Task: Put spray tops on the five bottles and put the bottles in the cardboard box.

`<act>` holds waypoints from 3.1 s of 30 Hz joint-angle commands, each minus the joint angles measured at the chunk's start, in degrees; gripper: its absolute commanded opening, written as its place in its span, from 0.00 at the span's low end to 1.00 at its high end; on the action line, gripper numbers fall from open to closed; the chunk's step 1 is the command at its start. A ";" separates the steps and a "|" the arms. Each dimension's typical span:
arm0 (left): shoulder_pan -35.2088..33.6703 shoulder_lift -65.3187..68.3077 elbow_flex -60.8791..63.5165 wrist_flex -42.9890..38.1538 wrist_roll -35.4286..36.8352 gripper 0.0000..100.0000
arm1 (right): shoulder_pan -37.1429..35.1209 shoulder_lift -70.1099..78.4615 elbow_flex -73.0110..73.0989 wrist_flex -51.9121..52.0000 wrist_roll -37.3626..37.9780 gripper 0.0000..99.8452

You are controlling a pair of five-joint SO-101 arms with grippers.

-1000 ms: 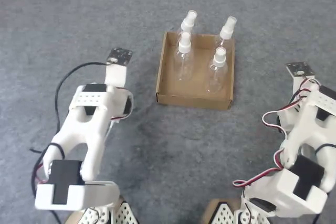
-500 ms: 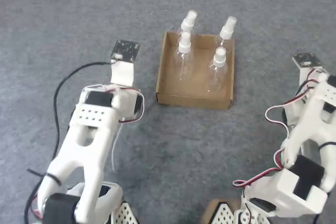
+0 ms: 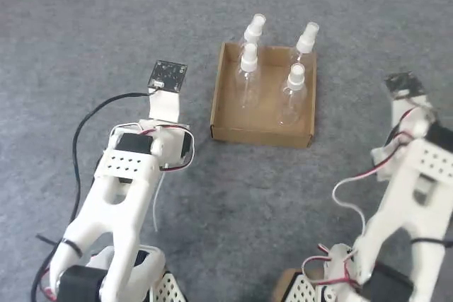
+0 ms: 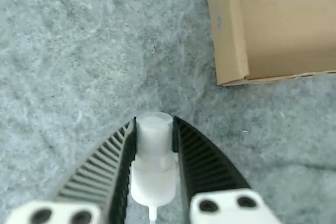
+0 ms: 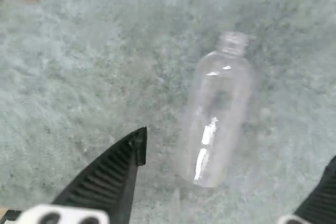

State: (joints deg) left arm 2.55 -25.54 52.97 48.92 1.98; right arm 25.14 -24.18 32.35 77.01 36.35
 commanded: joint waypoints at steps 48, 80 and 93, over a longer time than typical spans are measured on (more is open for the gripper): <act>-1.85 4.66 -4.00 4.48 -1.85 0.03 | 5.14 -5.76 5.19 2.68 8.00 0.44; -3.08 21.10 -13.23 7.38 -8.35 0.11 | 3.30 -5.85 5.27 3.12 8.00 0.44; -3.25 21.10 -9.01 5.54 -8.53 0.11 | 3.30 -6.46 6.42 3.03 8.00 0.44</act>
State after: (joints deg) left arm -0.88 -4.09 43.82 56.04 -5.85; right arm 28.92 -28.22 40.62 79.56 43.65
